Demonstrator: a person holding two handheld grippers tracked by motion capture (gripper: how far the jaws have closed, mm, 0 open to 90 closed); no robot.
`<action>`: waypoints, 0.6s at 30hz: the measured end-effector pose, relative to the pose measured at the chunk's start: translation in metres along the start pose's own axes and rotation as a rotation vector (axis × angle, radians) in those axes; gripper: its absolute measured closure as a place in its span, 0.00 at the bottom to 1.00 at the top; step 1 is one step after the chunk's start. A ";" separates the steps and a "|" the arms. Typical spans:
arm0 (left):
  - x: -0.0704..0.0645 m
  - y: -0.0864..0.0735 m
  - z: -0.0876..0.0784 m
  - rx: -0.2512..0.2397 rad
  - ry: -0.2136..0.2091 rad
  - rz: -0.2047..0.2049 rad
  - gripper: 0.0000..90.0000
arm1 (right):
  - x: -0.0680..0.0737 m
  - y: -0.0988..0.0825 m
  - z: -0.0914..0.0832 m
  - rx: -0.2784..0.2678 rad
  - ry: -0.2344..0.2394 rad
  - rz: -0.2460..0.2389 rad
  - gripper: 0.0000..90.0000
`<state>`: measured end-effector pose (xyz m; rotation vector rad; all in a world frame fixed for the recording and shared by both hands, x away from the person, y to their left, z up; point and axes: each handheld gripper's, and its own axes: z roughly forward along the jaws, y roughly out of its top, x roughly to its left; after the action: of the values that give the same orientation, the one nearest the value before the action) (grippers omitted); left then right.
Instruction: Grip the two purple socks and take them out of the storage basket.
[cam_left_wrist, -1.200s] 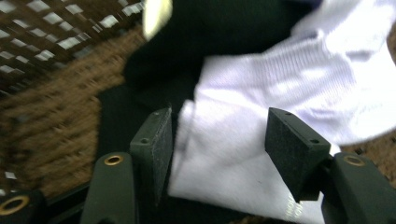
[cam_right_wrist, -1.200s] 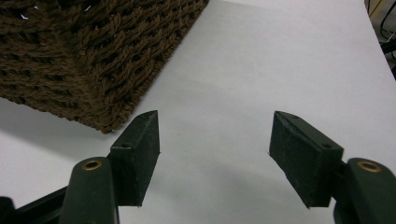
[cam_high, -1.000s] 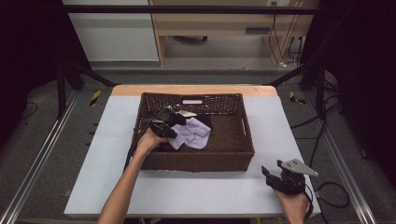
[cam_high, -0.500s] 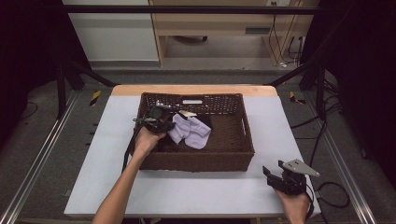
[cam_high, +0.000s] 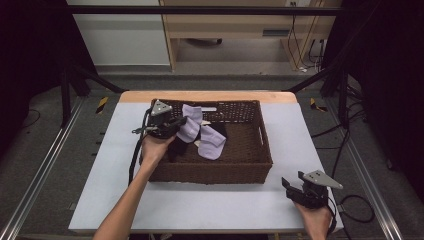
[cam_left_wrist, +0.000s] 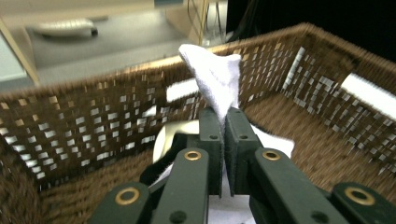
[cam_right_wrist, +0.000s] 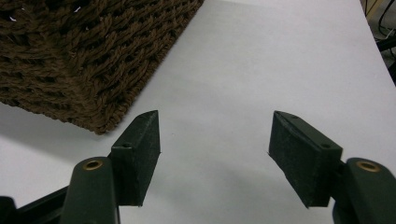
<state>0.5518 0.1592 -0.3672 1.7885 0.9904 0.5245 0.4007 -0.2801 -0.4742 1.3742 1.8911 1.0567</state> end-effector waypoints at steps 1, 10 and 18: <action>-0.002 0.002 -0.003 -0.016 0.000 0.002 0.95 | 0.000 0.000 0.000 0.001 0.002 0.007 0.38; -0.019 0.012 -0.028 -0.123 0.001 0.032 0.95 | -0.001 0.000 -0.001 0.001 -0.001 0.008 0.38; -0.035 0.021 -0.065 -0.188 -0.035 0.042 0.95 | -0.001 0.001 -0.001 -0.003 -0.001 0.011 0.38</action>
<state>0.4928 0.1625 -0.3182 1.6474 0.8526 0.5908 0.4003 -0.2814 -0.4728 1.3845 1.8822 1.0637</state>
